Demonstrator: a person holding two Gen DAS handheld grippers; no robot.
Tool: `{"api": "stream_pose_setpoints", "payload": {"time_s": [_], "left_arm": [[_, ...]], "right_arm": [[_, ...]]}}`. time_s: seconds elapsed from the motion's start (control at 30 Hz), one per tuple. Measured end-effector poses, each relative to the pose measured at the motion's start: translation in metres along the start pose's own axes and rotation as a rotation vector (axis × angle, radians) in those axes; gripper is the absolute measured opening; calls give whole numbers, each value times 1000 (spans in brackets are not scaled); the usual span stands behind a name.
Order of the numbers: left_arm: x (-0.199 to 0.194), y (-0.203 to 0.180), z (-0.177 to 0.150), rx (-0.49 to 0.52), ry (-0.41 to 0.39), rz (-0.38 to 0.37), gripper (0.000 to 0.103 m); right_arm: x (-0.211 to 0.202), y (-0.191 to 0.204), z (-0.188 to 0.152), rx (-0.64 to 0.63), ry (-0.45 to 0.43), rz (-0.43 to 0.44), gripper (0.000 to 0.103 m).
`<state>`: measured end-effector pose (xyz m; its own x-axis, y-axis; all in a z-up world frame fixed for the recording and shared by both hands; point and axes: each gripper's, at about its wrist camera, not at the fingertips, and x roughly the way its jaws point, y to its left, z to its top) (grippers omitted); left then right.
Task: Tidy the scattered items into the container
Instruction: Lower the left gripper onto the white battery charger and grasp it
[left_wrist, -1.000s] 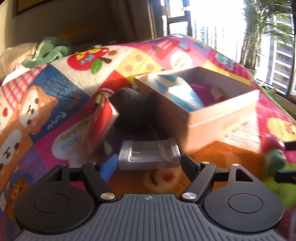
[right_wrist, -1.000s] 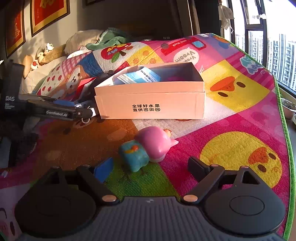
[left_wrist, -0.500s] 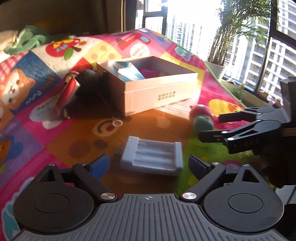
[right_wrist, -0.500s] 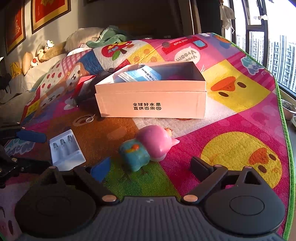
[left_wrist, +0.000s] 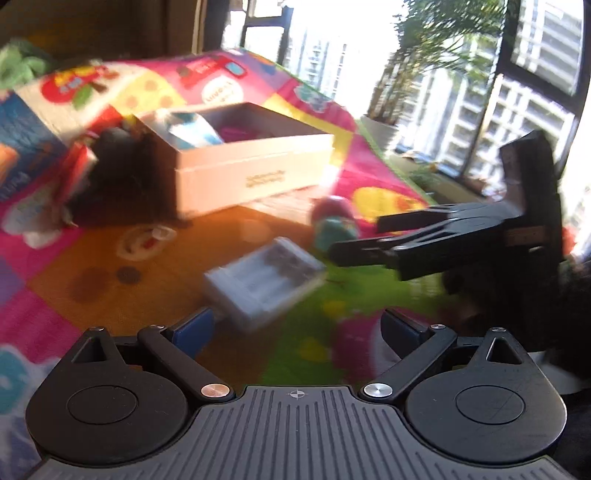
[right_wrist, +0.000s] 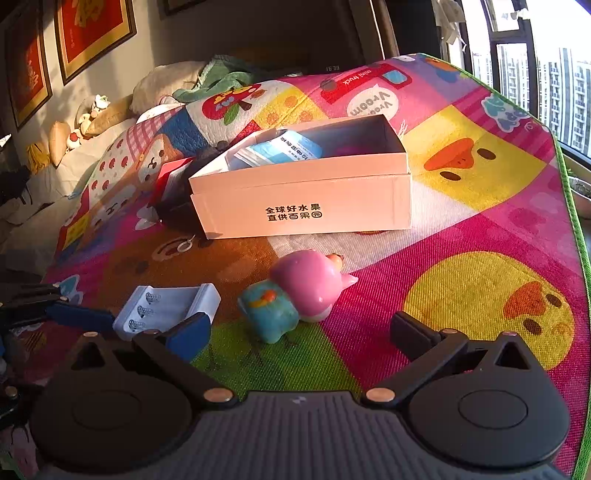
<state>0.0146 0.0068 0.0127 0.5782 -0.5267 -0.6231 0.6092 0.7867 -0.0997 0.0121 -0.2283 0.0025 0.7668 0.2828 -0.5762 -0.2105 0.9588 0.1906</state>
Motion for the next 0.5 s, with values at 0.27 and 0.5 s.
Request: {"api": "stream_pose_setpoints", "payload": {"time_s": [0.27, 0.5], "left_arm": [[21, 10, 11, 93, 33, 69, 99], [31, 6, 17, 86, 12, 78, 76]], "right_arm": [[-1, -4, 1, 34, 1, 16, 103], [-6, -13, -3, 87, -40, 58, 103]]}}
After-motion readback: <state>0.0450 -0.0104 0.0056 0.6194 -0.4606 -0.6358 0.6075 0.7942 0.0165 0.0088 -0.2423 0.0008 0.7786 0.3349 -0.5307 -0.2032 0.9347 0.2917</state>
